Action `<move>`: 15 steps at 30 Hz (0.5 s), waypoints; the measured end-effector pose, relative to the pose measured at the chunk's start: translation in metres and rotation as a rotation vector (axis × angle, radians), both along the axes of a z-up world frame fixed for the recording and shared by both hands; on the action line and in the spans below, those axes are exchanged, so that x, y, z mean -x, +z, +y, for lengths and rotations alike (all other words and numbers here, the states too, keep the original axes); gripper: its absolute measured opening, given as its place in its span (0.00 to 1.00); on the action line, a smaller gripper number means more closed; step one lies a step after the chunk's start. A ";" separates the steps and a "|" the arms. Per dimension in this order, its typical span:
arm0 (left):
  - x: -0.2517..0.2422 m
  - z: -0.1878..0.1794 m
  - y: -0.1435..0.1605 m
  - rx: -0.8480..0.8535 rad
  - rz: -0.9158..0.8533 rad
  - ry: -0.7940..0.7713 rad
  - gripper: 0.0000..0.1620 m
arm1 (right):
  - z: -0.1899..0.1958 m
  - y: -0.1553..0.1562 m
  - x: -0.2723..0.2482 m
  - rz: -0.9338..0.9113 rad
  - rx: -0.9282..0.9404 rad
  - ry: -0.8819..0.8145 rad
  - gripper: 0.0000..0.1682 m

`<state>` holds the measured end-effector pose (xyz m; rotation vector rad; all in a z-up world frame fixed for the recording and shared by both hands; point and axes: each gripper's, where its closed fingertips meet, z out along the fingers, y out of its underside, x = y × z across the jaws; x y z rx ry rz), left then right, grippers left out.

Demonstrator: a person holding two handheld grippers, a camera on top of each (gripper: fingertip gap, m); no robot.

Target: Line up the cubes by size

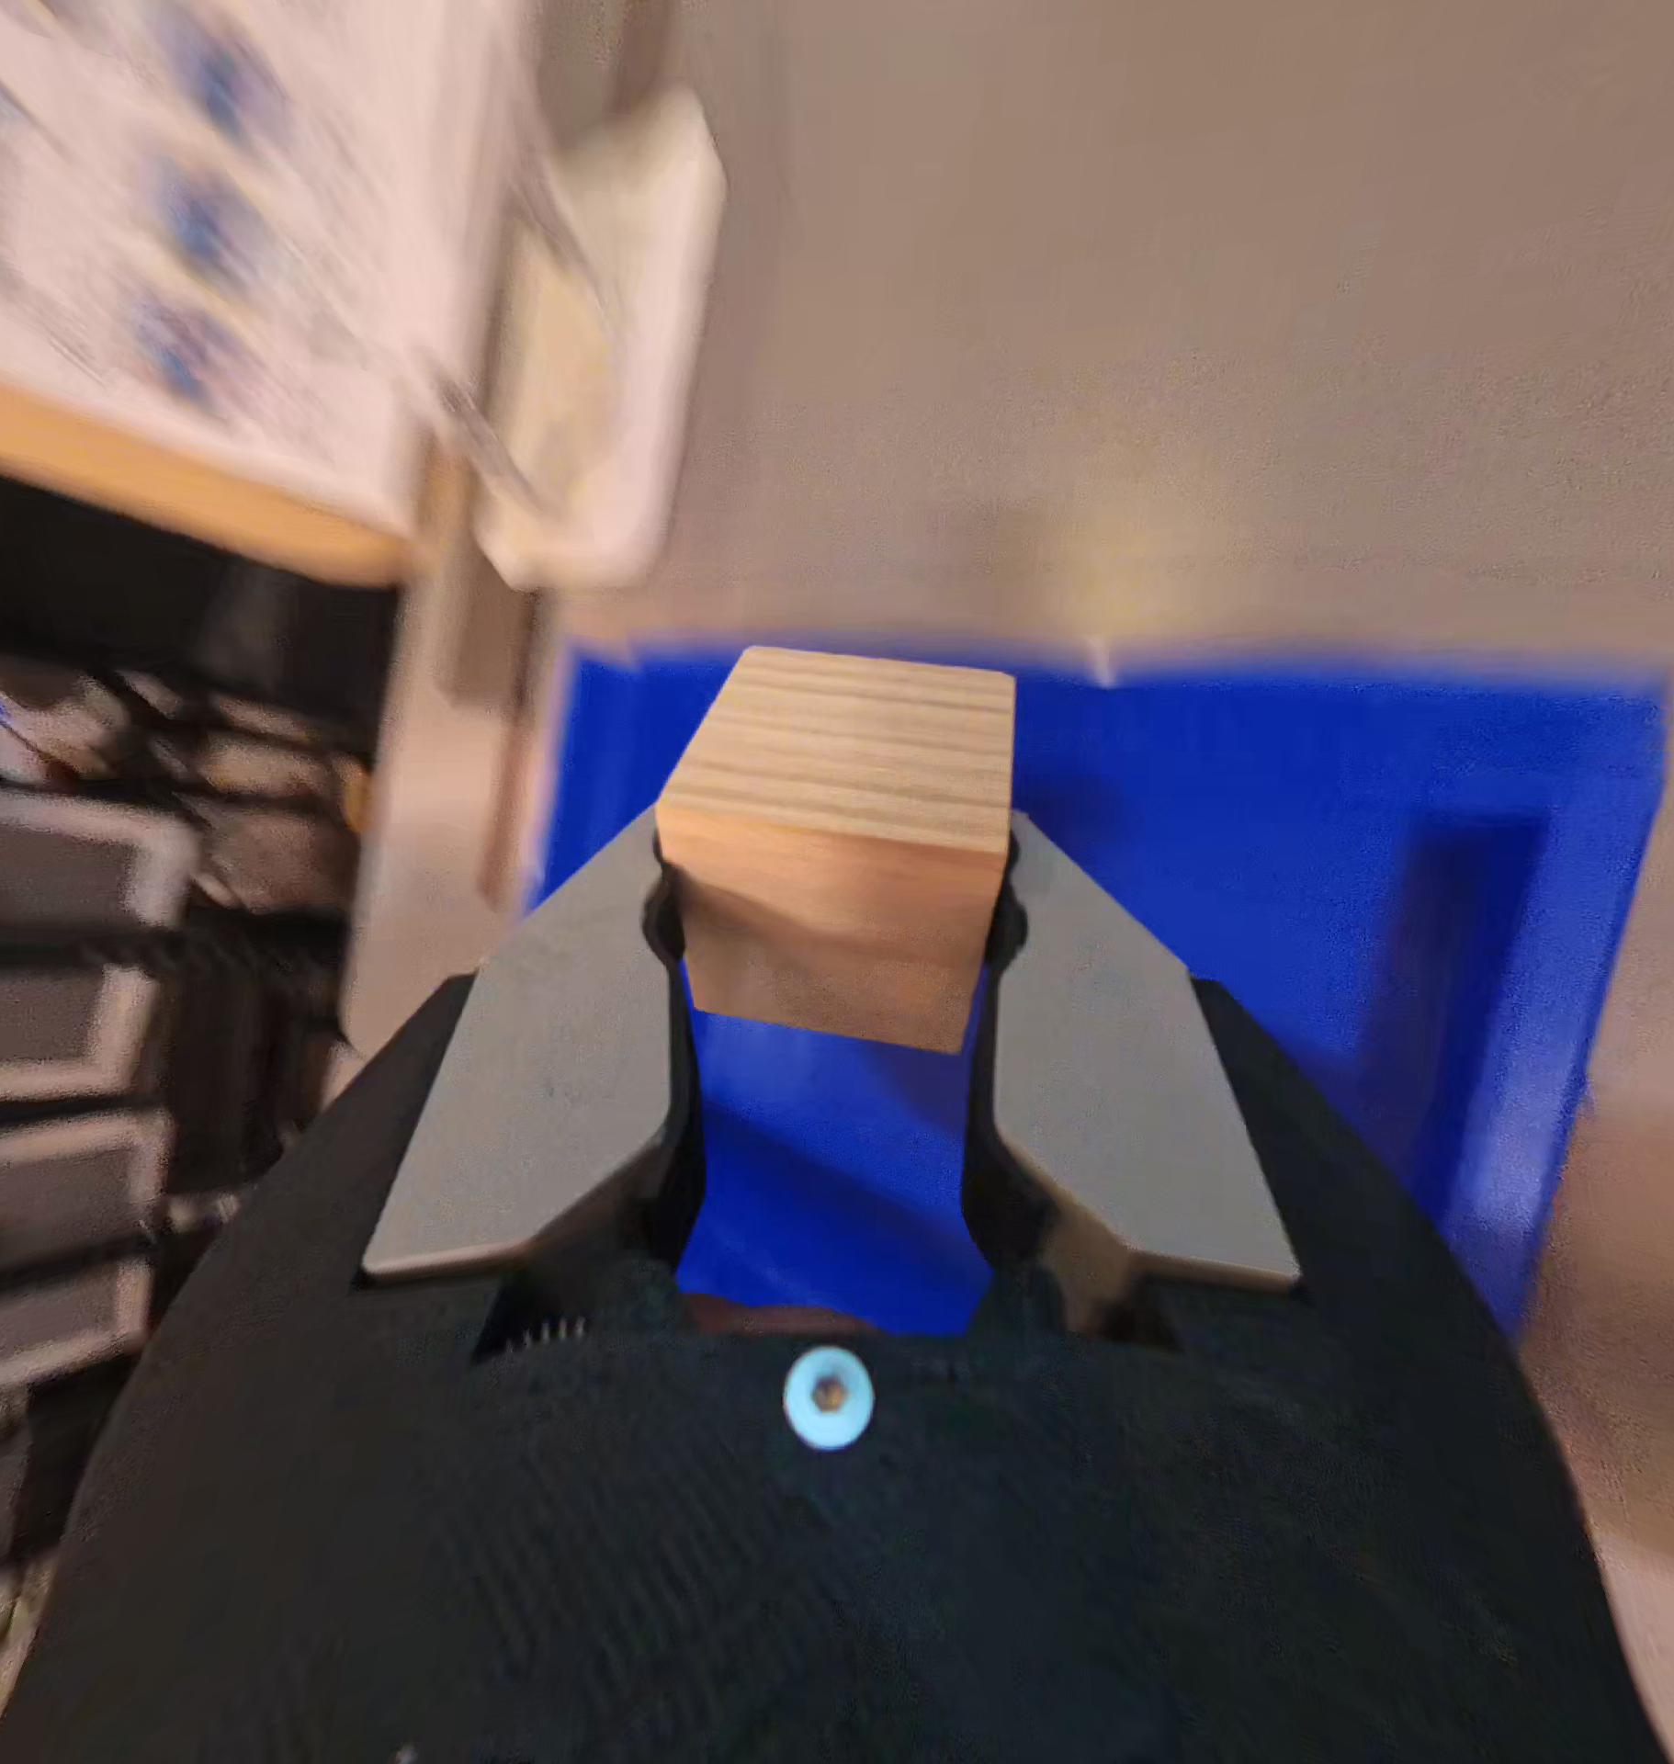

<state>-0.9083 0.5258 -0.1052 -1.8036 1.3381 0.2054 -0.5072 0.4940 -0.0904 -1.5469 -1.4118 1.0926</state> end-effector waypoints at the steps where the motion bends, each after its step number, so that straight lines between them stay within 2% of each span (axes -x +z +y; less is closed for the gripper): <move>1: -0.028 0.002 0.027 -0.111 -0.095 -0.055 0.39 | 0.000 0.010 0.011 0.051 0.063 -0.005 0.45; 4: -0.120 -0.010 0.086 -0.340 -0.306 -0.251 0.39 | -0.012 0.044 0.049 0.211 0.261 0.074 0.48; 6: -0.178 -0.020 0.097 -0.421 -0.340 -0.365 0.39 | -0.016 0.065 0.073 0.297 0.377 0.114 0.50; 8: -0.229 -0.027 0.098 -0.479 -0.360 -0.448 0.38 | -0.016 0.078 0.095 0.345 0.450 0.137 0.50; 11: -0.288 -0.033 0.088 -0.486 -0.402 -0.548 0.39 | -0.011 0.070 0.118 0.294 0.449 0.111 0.51; 13: -0.310 -0.030 0.077 -0.483 -0.401 -0.567 0.39 | -0.008 0.061 0.120 0.264 0.471 0.093 0.38; 15: -0.318 -0.024 0.069 -0.472 -0.399 -0.565 0.39 | -0.002 0.050 0.113 0.237 0.481 0.082 0.36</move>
